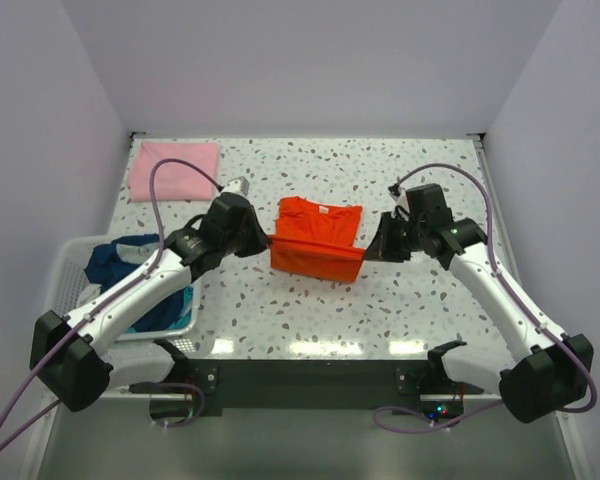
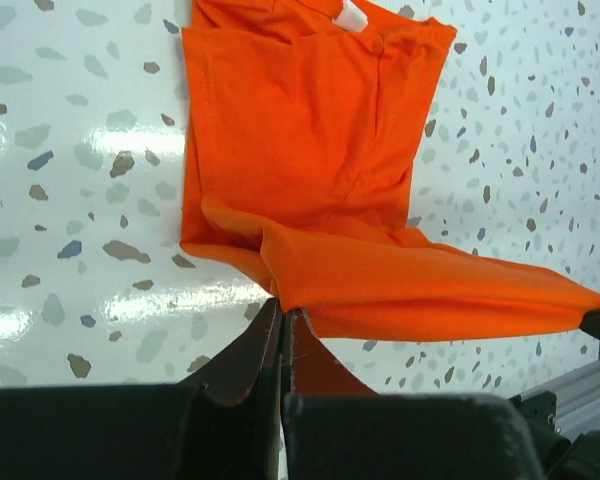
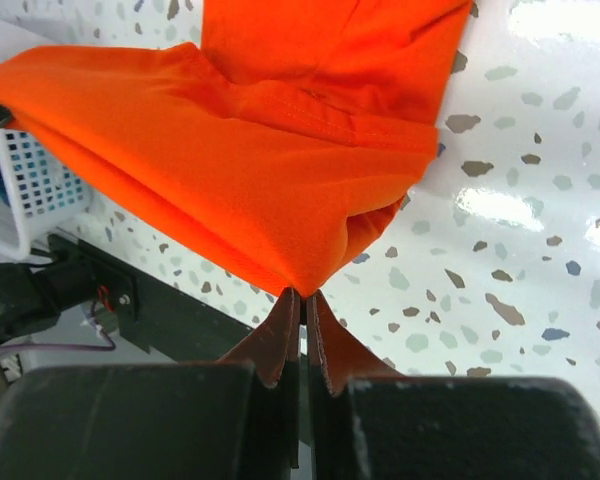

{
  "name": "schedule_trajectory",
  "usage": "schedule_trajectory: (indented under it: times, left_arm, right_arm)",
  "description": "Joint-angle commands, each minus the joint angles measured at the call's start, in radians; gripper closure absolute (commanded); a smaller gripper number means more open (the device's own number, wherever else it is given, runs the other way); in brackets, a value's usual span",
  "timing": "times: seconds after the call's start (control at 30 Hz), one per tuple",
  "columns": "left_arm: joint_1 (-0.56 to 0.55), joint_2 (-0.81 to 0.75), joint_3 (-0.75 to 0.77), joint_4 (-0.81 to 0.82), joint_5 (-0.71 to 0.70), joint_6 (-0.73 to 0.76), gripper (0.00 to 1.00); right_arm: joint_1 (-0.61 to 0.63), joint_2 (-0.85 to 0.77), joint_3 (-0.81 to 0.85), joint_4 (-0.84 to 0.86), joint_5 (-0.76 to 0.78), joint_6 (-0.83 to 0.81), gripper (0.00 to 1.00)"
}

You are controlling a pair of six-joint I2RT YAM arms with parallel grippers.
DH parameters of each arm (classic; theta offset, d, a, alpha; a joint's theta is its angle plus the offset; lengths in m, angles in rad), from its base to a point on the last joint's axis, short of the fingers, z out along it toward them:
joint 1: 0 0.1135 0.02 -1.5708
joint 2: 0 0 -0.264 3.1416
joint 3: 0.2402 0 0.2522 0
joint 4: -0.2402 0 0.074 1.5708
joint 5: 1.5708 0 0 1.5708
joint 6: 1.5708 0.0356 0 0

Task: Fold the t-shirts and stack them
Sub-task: Fold the tshirt

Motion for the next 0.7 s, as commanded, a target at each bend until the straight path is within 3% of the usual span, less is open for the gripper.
schedule_trajectory:
  times: [0.0,0.13,0.67]
  left_arm:
    - [0.052,0.037,0.083,0.018,-0.05,0.064,1.0]
    - [0.093,0.098,0.135,0.036,-0.023,0.084,1.0]
    - [0.207,0.376,0.351,0.105,0.078,0.128,1.0]
  right_arm:
    - [-0.059,0.033,0.056,0.034,-0.057,-0.039,1.0]
    - [-0.099,0.091,0.083,0.065,-0.133,-0.04,1.0]
    - [-0.206,0.37,0.24,0.128,-0.178,-0.054,1.0]
